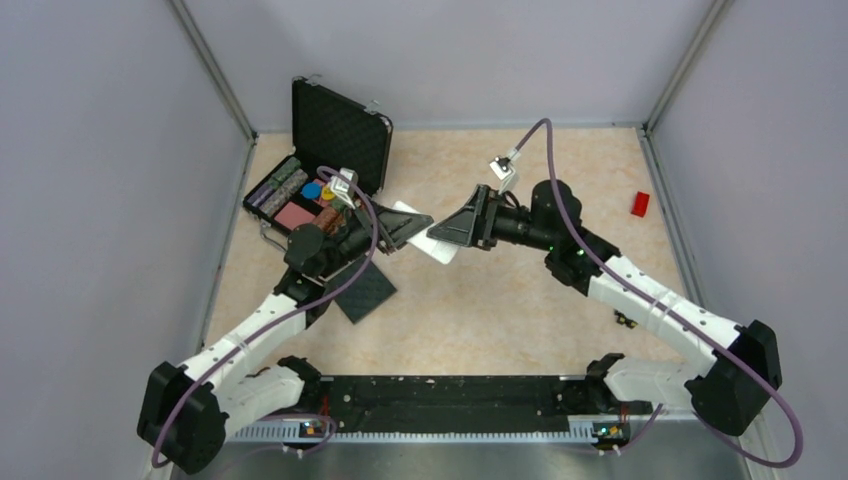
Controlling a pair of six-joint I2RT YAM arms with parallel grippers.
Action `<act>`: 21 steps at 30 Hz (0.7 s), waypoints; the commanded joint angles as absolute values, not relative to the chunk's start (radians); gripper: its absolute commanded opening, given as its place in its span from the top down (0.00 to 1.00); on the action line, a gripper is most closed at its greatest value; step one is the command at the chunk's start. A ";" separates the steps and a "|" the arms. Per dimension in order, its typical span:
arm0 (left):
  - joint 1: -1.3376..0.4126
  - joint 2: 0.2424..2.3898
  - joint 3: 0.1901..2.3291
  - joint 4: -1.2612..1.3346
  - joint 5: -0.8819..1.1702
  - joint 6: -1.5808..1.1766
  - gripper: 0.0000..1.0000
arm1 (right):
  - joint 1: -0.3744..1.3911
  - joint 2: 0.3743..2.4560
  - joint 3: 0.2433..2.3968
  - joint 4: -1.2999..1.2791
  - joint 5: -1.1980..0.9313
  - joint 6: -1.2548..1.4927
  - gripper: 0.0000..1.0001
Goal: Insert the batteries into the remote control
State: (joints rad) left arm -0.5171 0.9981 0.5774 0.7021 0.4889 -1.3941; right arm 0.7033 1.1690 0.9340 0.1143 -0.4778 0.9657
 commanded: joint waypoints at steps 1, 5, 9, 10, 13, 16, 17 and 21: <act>-0.506 0.978 0.690 0.611 0.627 -1.273 1.00 | 0.675 1.115 1.054 0.008 -0.595 0.789 0.23; -0.505 1.011 0.746 0.534 0.711 -1.208 1.00 | 0.675 1.145 1.131 -0.112 -0.756 0.665 0.22; -0.504 1.043 0.783 0.529 0.770 -1.190 1.00 | 0.675 1.193 1.145 -0.173 -0.902 0.590 0.25; -0.506 1.049 0.790 0.524 0.781 -1.187 1.00 | 0.675 1.201 1.143 -0.177 -0.929 0.580 0.26; -0.506 1.059 0.802 0.518 0.813 -1.176 1.00 | 0.675 1.208 1.133 -0.179 -0.985 0.552 0.32; -0.505 1.066 0.809 0.516 0.844 -1.171 1.00 | 0.675 1.214 1.132 -0.193 -1.014 0.528 0.40; -0.505 1.066 0.810 0.512 0.850 -1.168 1.00 | 0.675 1.217 1.130 -0.196 -1.019 0.526 0.44; -0.506 1.071 0.809 0.500 0.875 -1.157 1.00 | 0.675 1.225 1.124 -0.211 -0.997 0.521 0.57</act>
State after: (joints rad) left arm -0.5087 1.0718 0.7593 0.4713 0.8230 -1.1870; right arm 0.6785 1.2247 1.1145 -0.2096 -0.9646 0.5644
